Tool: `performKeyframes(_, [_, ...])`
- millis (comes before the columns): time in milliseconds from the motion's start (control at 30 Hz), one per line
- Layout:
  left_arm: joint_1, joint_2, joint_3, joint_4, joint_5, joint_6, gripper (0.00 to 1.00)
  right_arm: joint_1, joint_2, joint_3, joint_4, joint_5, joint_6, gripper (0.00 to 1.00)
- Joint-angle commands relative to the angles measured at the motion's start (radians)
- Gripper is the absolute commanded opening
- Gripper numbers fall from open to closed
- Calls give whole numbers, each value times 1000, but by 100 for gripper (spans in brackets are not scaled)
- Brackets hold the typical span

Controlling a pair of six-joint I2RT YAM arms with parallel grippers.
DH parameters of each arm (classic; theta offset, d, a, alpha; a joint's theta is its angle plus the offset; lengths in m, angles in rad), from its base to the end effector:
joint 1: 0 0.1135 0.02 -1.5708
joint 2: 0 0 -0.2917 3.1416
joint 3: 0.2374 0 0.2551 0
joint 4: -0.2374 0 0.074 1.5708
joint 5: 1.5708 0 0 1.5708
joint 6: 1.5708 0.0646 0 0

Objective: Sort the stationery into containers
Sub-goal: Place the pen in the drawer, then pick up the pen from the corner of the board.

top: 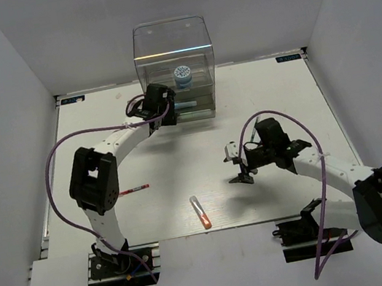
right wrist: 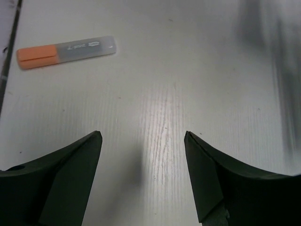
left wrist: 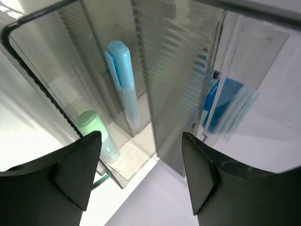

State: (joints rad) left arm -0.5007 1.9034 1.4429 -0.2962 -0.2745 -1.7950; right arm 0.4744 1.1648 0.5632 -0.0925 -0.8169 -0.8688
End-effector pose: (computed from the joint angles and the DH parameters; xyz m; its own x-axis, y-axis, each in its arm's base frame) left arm 0.4146 -0.2069 0.2393 -0.1480 -0.9888 -0.0198 -0.6515 0.1125 -0.7503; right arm 0.1867 0.1488 0.2150 0.2519 -0.4582 -0.8524 -0.9583 0.0048 -0.2857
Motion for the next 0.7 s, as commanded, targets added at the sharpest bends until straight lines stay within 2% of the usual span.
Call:
performKeyframes(0, [-9,-130,-10,-15,-20,42,81,9,32,64,-159,-139,-228,77])
performKeyframes(67, [-9,-171,-10,-15,-20,81,81,10,71,98,-258,-214,-341,77])
performKeyframes(133, [-9,-199,-10,-65,1,126,81,24,123,133,-448,-275,-771,77])
performKeyframes(200, [-9,-255,-33,-90,11,155,81,42,180,168,-609,-274,-925,74])
performKeyframes(267, [-9,-305,-76,-99,21,187,81,70,244,242,-662,-254,-1102,72])
performKeyframes(333, [-9,-386,-156,-112,21,206,79,98,321,321,-746,-222,-1170,66])
performKeyframes(400, [-9,-472,-235,-133,11,233,79,130,415,377,-836,-188,-1350,64])
performKeyframes(433, [-9,-472,-260,-145,-6,233,79,138,438,377,-857,-177,-1351,64])
performKeyframes(467, [-9,-528,-286,-161,-21,259,79,150,472,429,-877,-169,-1421,64])
performKeyframes(667, [2,-746,-568,-293,-72,283,79,300,577,503,-852,-64,-1500,64])
